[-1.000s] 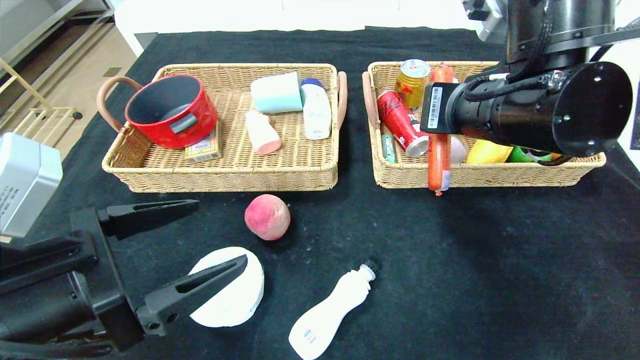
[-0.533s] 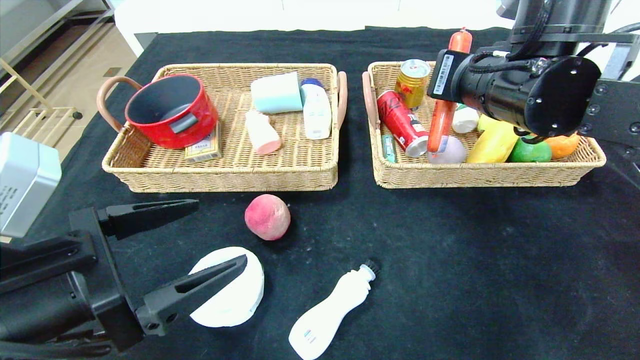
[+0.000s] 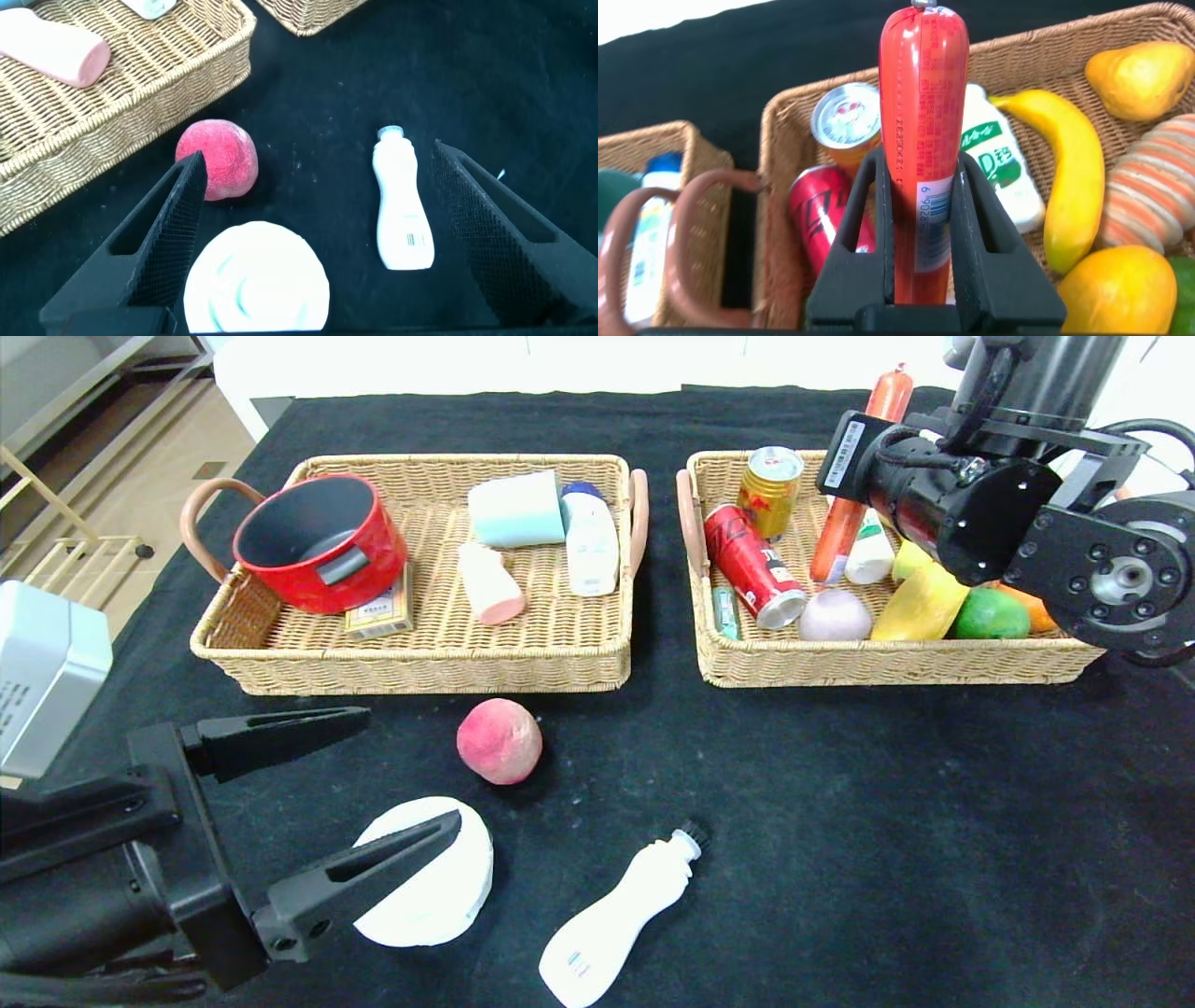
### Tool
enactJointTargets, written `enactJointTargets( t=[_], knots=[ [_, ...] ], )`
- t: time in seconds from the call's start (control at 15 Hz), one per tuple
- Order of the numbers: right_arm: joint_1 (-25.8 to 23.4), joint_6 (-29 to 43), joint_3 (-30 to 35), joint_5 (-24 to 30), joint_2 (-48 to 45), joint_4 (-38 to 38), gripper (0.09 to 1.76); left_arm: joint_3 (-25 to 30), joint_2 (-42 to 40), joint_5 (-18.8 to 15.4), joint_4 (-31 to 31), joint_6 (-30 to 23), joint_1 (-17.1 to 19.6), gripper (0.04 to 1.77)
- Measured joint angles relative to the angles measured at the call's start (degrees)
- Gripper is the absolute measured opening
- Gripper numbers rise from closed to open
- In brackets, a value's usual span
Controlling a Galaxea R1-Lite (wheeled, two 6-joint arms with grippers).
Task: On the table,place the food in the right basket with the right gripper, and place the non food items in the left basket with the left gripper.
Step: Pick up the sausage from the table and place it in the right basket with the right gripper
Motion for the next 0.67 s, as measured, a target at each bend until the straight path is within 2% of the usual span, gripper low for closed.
enactJointTargets(
  t=[0.67],
  knots=[
    [-0.5,0.0,-0.4,0.2,2.9,-0.4,0.43,-0.1,0.4,0.1,0.0,-0.1,0.0,1.72]
  ],
)
